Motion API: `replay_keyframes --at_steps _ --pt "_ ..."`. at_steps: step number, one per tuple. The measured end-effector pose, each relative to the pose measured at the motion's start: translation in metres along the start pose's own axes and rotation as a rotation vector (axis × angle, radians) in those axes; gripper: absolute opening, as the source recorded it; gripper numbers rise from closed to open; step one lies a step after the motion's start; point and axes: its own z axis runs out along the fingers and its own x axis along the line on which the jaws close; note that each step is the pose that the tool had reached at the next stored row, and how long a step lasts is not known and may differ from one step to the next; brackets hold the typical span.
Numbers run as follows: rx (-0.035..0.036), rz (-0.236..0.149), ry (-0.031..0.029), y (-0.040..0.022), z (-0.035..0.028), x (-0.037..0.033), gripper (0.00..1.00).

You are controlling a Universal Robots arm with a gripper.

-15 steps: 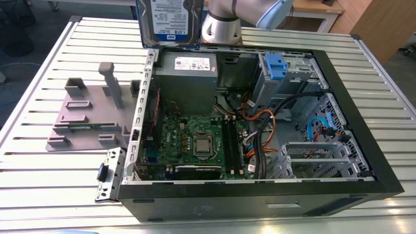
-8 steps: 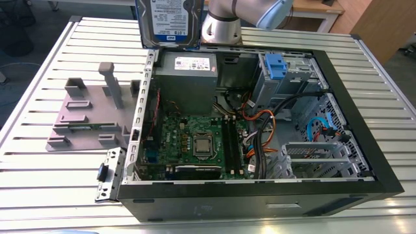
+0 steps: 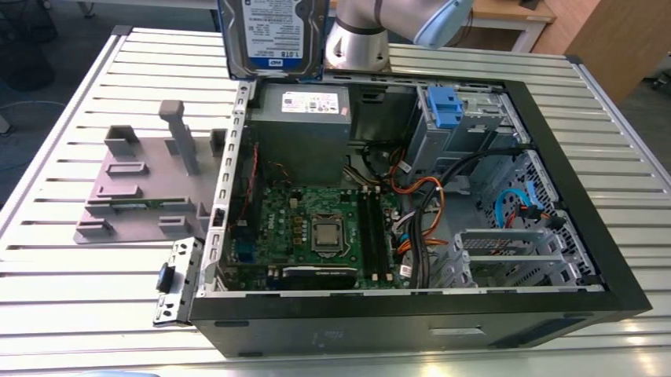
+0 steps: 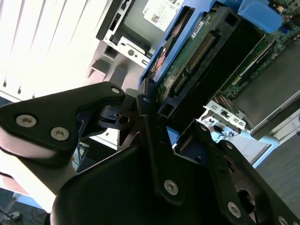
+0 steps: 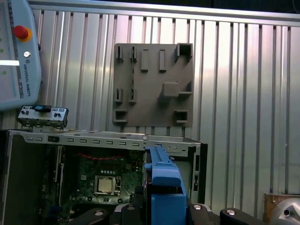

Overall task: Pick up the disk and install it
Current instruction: 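Pick up the disk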

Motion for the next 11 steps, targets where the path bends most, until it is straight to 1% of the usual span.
replay_keyframes --at_steps 11 --pt "0.0 0.0 0.0 0.0002 -0.0001 0.0039 0.37"
